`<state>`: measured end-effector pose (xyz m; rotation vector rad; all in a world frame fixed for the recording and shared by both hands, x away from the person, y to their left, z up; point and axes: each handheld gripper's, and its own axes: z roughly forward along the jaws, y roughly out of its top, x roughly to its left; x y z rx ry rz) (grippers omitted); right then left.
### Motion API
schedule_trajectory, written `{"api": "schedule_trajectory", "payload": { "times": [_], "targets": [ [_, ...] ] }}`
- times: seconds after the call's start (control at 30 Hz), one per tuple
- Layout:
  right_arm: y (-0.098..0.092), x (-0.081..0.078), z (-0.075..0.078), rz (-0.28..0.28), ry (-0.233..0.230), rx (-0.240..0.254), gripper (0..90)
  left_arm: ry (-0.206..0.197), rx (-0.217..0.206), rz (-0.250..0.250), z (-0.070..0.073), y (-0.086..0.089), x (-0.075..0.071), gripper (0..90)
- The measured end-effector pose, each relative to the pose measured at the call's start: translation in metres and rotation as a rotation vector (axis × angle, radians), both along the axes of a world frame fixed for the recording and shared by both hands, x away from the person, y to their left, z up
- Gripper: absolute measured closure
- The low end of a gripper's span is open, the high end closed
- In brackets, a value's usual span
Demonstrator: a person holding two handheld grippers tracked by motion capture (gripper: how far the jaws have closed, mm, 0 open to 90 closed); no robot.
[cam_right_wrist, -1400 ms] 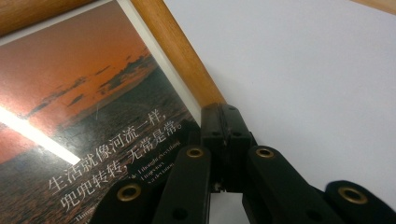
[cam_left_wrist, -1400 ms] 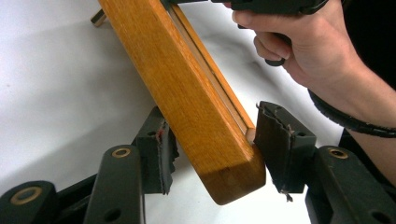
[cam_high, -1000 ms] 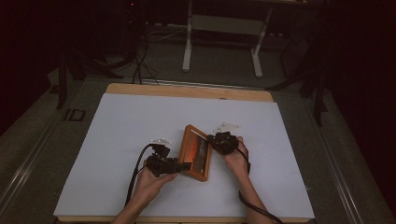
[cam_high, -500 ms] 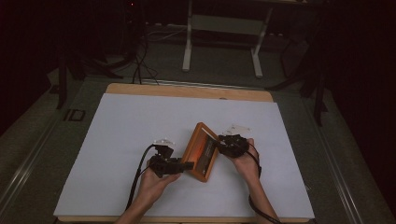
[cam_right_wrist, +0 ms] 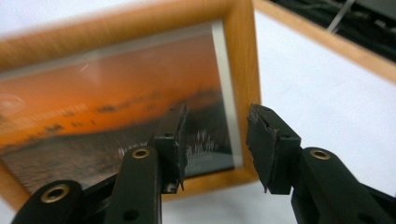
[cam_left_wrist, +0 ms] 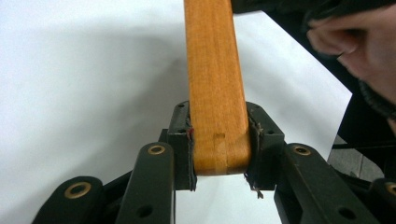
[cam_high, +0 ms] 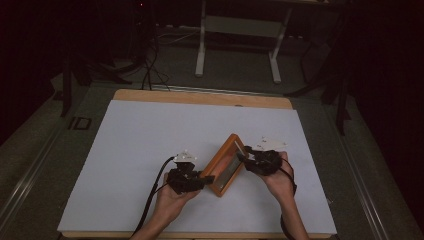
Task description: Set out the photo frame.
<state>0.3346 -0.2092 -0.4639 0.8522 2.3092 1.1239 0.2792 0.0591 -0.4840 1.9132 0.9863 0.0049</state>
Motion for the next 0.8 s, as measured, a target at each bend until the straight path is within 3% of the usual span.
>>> {"api": "schedule_trajectory", "payload": {
  "times": [0.3,0.4,0.67,0.8],
  "targets": [
    [-0.025,-0.018,0.034,0.015,-0.061,0.077,57.0,-0.073,0.028,-0.022,0.003,-0.012,-0.004,69.1],
    [-0.027,-0.019,0.036,0.013,-0.057,0.094,57.2,-0.099,0.046,-0.033,0.005,-0.016,-0.006,69.1],
    [-0.025,-0.023,0.039,0.035,-0.074,0.08,57.4,-0.198,0.118,-0.074,0.009,-0.033,-0.013,69.2],
    [-0.026,-0.025,0.039,0.048,-0.071,0.076,62.0,-0.23,0.138,-0.094,0.01,-0.039,-0.014,69.2]
  ]
}}
